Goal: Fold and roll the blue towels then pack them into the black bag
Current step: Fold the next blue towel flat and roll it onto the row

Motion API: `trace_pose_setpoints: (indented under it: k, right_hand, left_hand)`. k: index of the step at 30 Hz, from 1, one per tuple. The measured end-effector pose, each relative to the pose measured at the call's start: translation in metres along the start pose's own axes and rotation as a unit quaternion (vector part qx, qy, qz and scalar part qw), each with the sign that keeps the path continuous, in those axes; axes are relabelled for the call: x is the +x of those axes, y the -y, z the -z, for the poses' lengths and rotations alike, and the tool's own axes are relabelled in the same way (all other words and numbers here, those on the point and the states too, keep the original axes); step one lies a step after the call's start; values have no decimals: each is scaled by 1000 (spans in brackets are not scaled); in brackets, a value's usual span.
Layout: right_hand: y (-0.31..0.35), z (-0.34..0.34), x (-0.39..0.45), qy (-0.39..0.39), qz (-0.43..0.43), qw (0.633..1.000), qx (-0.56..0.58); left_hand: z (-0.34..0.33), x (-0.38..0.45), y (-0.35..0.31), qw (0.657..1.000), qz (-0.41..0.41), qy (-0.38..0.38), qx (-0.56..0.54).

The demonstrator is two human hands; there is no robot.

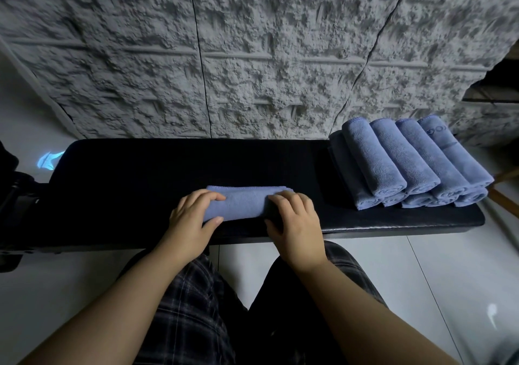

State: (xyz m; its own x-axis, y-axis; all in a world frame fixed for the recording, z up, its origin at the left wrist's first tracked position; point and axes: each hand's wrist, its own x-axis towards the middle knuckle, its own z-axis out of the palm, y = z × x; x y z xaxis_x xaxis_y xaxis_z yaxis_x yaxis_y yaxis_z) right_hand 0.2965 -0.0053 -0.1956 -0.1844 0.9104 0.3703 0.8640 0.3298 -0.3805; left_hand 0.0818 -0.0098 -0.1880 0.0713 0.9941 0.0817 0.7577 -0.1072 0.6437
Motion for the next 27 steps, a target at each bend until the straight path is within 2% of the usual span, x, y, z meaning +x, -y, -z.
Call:
trace_pose_setpoints:
  k: [6, 11, 14, 16, 17, 19, 20, 22, 25, 27]
  right_hand:
    - [4, -3, 12, 52, -20, 994, -89]
    - [-1, -6, 25, 68, -7, 995, -68]
    - [-7, 2, 20, 108, -8, 992, -62]
    - [-9, 6, 15, 150, -24, 987, -49]
    - [-9, 9, 13, 169, -33, 984, -45]
    - [-8, 10, 13, 185, -35, 980, -58]
    - [-8, 10, 14, 191, -38, 979, -66]
    - [-6, 7, 18, 186, -60, 977, -83]
    - [1, 1, 18, 75, -25, 987, -138]
    - [11, -4, 16, 45, 14, 989, -143]
  left_hand:
    - [4, 17, 0, 998, 31, 51, -32]
    - [2, 23, -7, 994, 75, 59, -48]
    - [-2, 21, -11, 993, 93, 53, -55]
    - [-5, 19, -14, 994, 94, 49, -22]
    - [-5, 18, -16, 996, 77, 29, 17]
    - [-4, 17, -19, 994, -23, -17, 102]
    - [-3, 16, -21, 989, -85, -16, 124]
    - [-5, 11, -24, 971, -169, 37, 162]
    - [-10, 2, -28, 963, -148, 101, 202]
    - [-12, 0, -26, 963, -132, 112, 206]
